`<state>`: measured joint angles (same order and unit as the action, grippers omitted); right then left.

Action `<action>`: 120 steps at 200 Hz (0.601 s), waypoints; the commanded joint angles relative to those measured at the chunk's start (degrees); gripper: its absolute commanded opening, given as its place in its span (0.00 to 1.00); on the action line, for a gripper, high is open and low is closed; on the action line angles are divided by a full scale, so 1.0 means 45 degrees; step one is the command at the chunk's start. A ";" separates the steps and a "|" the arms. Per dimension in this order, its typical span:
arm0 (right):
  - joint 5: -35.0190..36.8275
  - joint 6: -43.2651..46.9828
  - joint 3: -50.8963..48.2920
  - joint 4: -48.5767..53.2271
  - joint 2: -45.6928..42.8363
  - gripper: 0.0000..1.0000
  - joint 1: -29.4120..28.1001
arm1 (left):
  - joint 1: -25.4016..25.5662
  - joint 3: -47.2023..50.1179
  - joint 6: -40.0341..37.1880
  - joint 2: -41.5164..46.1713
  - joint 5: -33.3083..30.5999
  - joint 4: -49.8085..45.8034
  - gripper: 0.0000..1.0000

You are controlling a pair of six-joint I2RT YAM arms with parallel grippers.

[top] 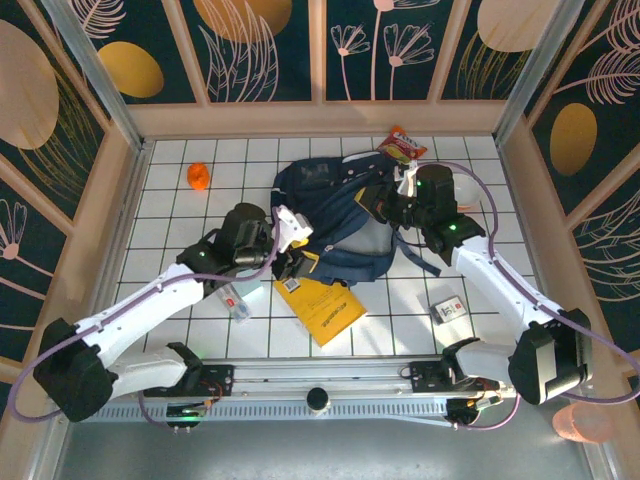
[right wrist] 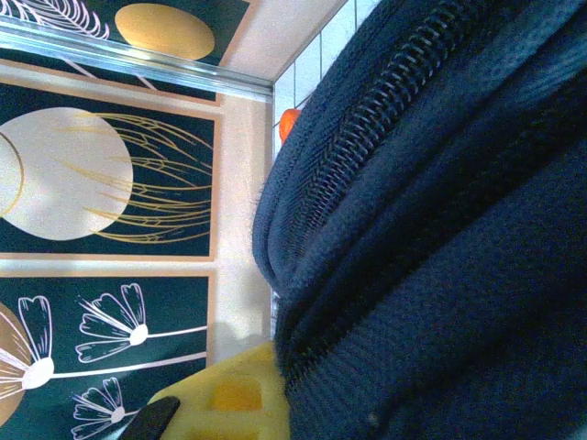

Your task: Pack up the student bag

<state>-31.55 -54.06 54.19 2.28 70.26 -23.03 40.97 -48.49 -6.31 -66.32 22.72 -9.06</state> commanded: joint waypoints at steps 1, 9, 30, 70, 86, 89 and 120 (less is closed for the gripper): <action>-0.0564 0.0195 0.0521 -0.1433 -0.0350 0.00 -0.0147 | 0.0264 0.0243 -0.0925 0.0165 -0.1079 0.1310 0.58; -0.0590 0.0193 0.0552 -0.1468 -0.0318 0.00 -0.0160 | 0.0286 0.0198 -0.1167 0.0050 -0.1216 0.1291 0.61; -0.0645 0.0176 0.0574 -0.1504 -0.0240 0.00 -0.0221 | 0.0389 0.0097 -0.1617 -0.0349 -0.1031 0.1405 0.66; -0.0684 0.0146 0.0565 -0.1560 -0.0271 0.00 -0.0249 | 0.0519 -0.0019 -0.1762 -0.1073 -0.0645 0.1952 0.72; -0.0718 0.0121 0.0535 -0.1610 -0.0259 0.00 -0.0244 | 0.0619 -0.0025 -0.1884 -0.1251 -0.0455 0.2012 0.74; -0.0737 0.0105 0.0535 -0.1618 -0.0251 0.00 -0.0237 | 0.0639 -0.0025 -0.1898 -0.1283 -0.0483 0.2013 0.74; -0.0908 0.0092 0.0501 -0.1703 -0.0215 0.00 -0.0266 | 0.0719 0.0142 -0.1914 -0.1620 -0.2004 0.2218 0.68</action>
<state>-31.90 -54.11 54.19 1.91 70.26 -23.40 43.83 -48.25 -13.50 -72.44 18.41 -1.87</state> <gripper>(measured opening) 0.087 0.733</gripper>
